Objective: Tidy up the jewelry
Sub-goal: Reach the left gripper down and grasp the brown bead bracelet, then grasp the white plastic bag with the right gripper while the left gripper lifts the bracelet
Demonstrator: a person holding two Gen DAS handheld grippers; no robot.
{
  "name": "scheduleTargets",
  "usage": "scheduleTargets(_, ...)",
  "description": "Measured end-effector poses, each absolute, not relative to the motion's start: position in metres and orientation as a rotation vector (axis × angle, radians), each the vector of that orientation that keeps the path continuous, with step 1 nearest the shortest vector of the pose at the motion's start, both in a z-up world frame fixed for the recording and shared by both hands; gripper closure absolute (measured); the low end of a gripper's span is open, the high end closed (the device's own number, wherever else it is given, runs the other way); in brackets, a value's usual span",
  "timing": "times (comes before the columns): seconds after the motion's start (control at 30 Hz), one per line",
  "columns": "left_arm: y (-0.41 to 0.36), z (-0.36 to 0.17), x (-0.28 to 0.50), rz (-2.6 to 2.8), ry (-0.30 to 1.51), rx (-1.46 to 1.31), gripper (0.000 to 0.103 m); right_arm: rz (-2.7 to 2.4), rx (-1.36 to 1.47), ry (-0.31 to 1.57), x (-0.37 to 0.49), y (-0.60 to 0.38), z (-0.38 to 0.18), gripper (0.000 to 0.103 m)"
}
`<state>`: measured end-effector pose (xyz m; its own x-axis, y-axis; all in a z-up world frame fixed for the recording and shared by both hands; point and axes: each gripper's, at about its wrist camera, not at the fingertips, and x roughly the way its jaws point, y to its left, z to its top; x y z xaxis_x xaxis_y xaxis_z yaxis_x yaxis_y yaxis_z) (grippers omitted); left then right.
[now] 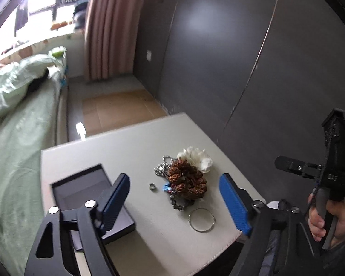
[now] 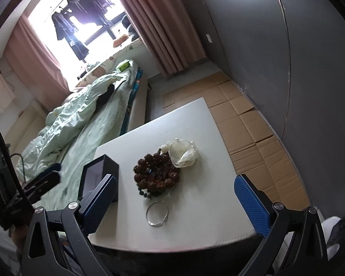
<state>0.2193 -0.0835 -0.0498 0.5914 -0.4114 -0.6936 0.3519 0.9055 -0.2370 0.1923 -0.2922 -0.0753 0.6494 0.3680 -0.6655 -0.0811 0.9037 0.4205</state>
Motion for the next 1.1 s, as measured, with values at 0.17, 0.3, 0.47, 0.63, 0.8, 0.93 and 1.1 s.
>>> scheduleTargets(0.17,-0.096,-0.078,0.256,-0.463,0.962,-0.134,0.037,0.26,0.389,0.879,0.218,-0.295,-0.088,0.014)
scheduleTargets(0.3,-0.103,-0.099,0.278,-0.453,1.046,-0.157,0.045,0.252,0.38,0.92,0.238,-0.292,-0.097,0.019)
scheduleTargets(0.47,-0.112,-0.117,0.29,-0.476,1.086,-0.166,0.049,0.245,0.372,0.95,0.255,-0.292,-0.105,0.019)
scheduleTargets(0.63,-0.119,-0.136,0.299,-0.493,1.135,-0.159,0.064,0.249,0.36,0.988,0.271,-0.285,-0.116,0.019)
scheduleTargets(0.8,-0.121,-0.135,0.3,-0.491,1.117,-0.137,0.083,0.257,0.321,1.028,0.286,-0.27,-0.126,0.019)
scheduleTargets(0.93,-0.116,-0.119,0.297,-0.501,1.059,-0.149,0.083,0.281,0.309,1.047,0.296,-0.26,-0.13,0.022)
scheduleTargets(1.1,-0.108,-0.095,0.288,-0.517,0.99,-0.166,0.083,0.3,0.312,1.063,0.304,-0.252,-0.134,0.024)
